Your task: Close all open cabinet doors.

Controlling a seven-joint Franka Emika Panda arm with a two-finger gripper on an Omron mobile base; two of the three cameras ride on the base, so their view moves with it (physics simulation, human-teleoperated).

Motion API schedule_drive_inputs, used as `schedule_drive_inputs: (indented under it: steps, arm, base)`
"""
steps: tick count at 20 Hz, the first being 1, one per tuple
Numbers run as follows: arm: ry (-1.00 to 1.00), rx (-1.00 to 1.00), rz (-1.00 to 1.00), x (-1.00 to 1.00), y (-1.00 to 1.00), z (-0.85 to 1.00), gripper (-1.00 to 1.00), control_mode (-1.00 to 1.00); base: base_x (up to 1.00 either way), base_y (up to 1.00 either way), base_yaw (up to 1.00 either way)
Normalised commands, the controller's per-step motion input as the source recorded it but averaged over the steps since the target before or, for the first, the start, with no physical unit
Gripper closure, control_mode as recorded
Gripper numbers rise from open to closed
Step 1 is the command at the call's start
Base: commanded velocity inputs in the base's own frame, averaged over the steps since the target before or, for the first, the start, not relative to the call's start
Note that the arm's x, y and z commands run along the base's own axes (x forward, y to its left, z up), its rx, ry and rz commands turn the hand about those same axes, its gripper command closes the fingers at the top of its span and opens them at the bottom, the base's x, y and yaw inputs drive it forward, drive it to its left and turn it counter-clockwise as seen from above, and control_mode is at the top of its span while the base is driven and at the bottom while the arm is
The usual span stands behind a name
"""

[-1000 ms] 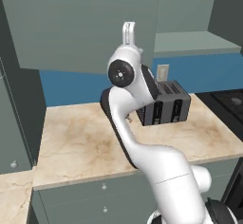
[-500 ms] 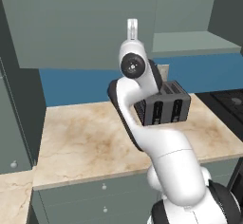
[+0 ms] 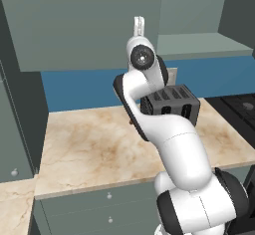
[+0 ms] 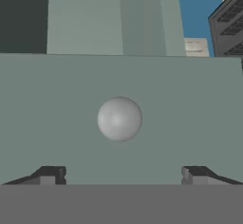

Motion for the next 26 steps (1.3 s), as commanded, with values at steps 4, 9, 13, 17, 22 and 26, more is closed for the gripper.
schedule_drive_inputs:
  steps: [4,9,13,17,22,26]
  arm:
    - [0.02,0.05,0.0,0.33,0.0,-0.01,-1.0,-1.0]
    - [0.0,0.02,0.0,0.32,0.0,-0.09,-1.0,-1.0]
    - [0.0,0.0,0.0,0.31,0.0,-0.15,-1.0,-1.0]
    - [0.0,0.0,0.0,0.39,0.0,-0.19,-1.0,-1.0]
    - [0.0,0.0,0.02,0.28,0.04,-0.13,-1.0,-1.0]
    - [0.01,0.0,0.01,0.23,0.0,-0.17,-1.0,-1.0]
  base:
    - [0.0,0.0,0.0]
    - [0.0,0.0,0.0]
    - [0.0,0.0,0.0]
    - [0.0,0.0,0.0]
    - [0.0,0.0,0.0]
    - [0.0,0.0,0.0]
